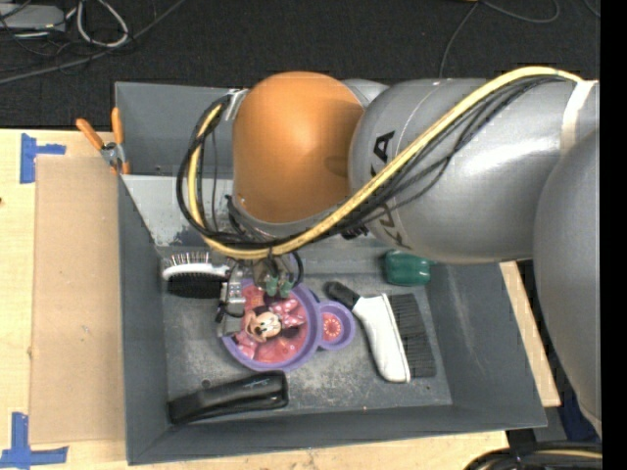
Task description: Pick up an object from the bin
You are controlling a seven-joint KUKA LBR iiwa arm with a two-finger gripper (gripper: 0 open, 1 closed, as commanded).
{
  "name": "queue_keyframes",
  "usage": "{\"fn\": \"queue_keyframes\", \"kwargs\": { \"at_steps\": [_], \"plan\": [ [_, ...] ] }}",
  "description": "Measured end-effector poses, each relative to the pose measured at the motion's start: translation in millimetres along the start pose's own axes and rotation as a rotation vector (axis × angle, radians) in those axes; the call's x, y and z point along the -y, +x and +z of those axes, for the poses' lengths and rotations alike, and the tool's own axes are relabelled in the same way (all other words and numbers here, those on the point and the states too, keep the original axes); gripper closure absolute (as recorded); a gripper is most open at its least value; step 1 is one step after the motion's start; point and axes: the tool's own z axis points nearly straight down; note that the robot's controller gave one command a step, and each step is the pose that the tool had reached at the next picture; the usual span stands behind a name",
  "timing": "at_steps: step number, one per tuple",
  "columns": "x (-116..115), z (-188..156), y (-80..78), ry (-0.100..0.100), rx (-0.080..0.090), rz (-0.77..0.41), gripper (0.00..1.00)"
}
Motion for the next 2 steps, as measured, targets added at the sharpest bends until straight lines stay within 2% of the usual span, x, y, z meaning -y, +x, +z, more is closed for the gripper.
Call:
{"fn": "queue_keyframes", "kwargs": {
  "at_steps": [1, 2],
  "plan": [
    [1.7, -5.1, -1.6, -0.002, 0.007, 0.005, 0.0],
    [6.3, 94.5, -37.6, -0.003, 0.009, 0.045, 0.0]
  ]
}}
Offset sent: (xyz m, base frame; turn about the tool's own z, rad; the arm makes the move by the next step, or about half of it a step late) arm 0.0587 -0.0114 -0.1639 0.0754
